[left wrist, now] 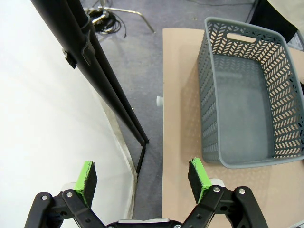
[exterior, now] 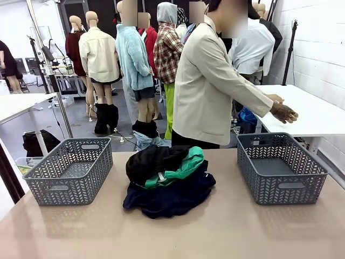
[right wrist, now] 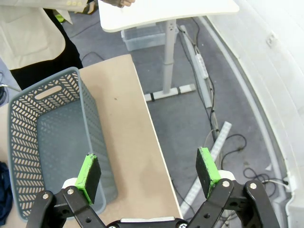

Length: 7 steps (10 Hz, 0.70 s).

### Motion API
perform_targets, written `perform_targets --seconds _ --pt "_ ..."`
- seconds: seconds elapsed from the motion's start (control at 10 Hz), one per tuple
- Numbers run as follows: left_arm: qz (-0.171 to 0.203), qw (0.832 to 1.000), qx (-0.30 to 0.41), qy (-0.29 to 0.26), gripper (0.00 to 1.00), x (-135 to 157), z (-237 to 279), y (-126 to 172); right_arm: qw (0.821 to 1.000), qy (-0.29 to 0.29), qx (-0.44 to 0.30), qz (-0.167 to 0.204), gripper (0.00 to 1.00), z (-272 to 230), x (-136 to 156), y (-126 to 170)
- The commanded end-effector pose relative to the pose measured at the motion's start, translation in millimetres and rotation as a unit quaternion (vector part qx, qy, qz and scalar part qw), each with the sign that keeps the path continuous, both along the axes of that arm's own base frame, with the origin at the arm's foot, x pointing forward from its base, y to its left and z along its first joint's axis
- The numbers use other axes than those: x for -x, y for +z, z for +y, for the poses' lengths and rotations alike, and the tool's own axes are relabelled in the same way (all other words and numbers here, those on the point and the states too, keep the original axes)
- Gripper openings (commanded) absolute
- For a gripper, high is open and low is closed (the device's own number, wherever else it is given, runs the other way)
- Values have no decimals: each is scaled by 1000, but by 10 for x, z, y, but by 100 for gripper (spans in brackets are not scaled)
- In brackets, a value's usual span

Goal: Sort the tops and bottoms.
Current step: Lift clothes from the center of the table with your left hand.

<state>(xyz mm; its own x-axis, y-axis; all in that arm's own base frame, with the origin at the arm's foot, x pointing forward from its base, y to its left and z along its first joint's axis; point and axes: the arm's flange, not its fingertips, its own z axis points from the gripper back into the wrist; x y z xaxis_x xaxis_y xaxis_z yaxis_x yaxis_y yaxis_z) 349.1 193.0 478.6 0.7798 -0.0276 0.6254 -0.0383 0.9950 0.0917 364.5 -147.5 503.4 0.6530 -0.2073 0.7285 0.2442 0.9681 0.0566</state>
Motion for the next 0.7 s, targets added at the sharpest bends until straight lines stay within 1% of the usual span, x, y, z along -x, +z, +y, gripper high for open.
perform_targets --seconds 0.0,0.6 --pt "1 1000 -2 3 100 17 12 3 1000 -2 0 5 100 7 5 -11" --pt "1 1000 -2 3 100 17 12 3 1000 -2 0 5 100 7 5 -11"
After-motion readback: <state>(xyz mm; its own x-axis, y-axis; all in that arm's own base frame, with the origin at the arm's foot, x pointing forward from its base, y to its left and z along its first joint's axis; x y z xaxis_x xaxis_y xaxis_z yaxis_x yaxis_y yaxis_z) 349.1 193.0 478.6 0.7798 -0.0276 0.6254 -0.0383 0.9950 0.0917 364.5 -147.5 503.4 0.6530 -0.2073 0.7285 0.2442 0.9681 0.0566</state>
